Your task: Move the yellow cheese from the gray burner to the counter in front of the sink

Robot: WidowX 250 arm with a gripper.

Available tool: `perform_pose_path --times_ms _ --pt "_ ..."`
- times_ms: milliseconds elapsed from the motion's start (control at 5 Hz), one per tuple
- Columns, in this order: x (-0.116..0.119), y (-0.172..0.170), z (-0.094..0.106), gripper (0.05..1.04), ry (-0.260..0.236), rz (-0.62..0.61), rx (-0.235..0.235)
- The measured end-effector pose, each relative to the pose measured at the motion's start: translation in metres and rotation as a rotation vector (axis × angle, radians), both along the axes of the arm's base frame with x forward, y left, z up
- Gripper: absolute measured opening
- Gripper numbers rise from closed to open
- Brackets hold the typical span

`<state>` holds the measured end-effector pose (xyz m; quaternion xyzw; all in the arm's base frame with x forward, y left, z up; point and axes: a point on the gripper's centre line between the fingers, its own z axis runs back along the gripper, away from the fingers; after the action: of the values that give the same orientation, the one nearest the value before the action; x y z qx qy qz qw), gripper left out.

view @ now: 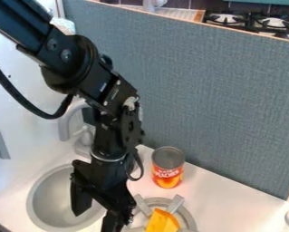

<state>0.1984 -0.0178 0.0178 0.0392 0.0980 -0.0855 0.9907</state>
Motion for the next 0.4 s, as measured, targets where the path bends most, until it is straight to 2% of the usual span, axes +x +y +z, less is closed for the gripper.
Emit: perform_pose_path --times_ms 200,400 --pt "-0.001 0.000 -0.003 1.001 0.012 0.004 0.003" --pt "0.018 -0.024 -0.012 1.001 -0.084 0.041 0.018"
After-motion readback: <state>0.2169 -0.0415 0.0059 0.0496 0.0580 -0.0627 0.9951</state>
